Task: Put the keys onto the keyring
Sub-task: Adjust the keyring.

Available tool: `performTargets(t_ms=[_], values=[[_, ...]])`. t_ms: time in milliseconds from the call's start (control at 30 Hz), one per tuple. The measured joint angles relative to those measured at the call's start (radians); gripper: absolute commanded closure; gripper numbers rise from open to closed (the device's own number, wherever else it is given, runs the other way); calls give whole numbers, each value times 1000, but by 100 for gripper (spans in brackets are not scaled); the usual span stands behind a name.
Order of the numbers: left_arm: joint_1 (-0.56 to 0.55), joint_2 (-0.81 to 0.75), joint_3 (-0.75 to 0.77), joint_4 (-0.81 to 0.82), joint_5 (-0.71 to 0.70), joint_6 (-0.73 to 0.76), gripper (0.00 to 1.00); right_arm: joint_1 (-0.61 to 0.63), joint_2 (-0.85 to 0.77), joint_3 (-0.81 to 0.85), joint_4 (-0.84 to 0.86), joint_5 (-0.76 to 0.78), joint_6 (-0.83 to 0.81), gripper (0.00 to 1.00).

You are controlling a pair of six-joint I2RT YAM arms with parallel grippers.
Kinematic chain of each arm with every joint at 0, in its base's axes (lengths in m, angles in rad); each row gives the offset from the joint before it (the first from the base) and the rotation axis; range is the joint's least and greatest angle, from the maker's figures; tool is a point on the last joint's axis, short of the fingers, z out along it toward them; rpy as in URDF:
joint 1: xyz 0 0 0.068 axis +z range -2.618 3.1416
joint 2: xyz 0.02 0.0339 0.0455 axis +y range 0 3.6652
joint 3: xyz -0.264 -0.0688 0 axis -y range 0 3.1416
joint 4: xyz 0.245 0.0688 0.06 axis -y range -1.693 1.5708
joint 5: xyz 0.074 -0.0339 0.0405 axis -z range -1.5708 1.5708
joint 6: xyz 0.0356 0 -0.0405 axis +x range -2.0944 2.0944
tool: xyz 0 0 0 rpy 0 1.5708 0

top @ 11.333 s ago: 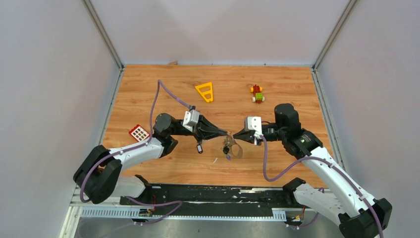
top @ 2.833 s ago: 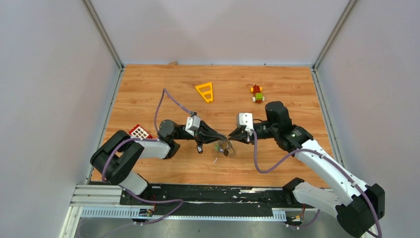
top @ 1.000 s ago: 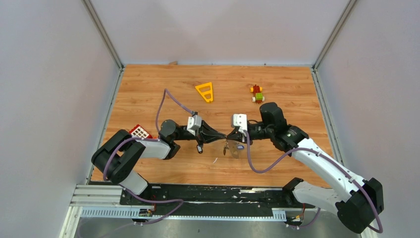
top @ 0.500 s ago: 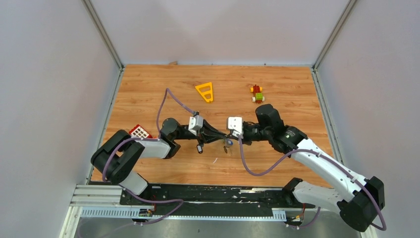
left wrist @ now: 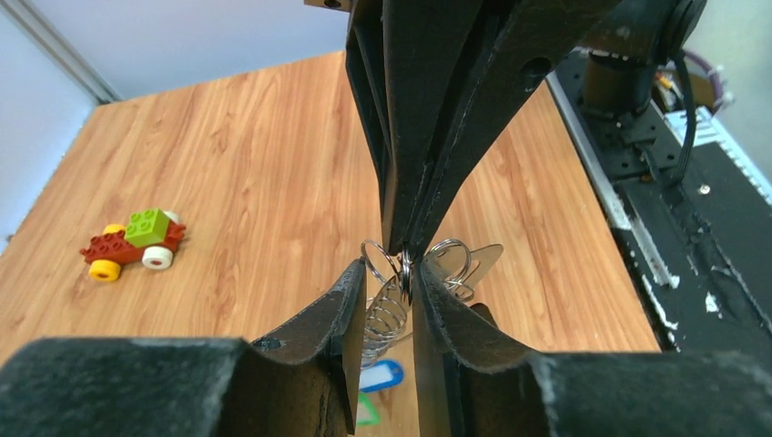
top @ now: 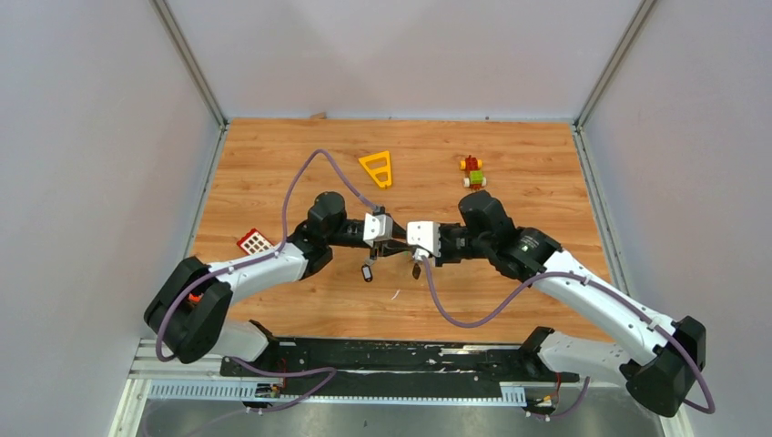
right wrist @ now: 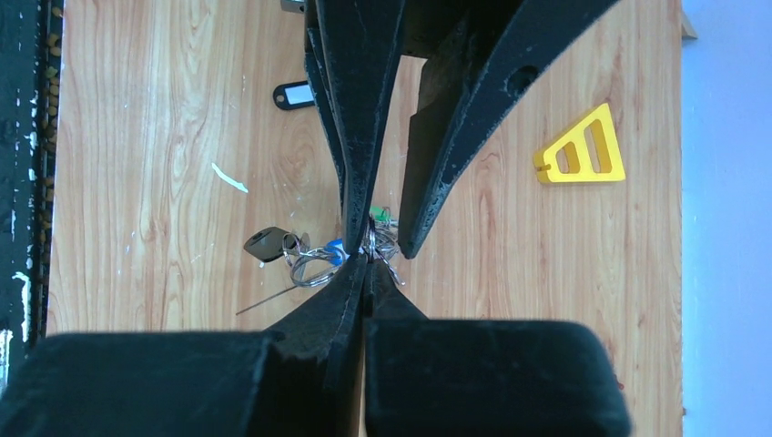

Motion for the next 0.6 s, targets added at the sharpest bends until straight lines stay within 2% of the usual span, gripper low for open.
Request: performTargets(t_ms=[233, 367, 600], values=[[-3, -43, 46, -221, -37, 150, 72, 42, 41, 45, -51, 58, -25, 100], [-3, -64, 47, -274, -60, 187, 75, 57, 51, 65, -64, 83, -32, 100], [-3, -71, 47, -308, -78, 215, 71, 73, 81, 86, -90, 121, -41, 100]])
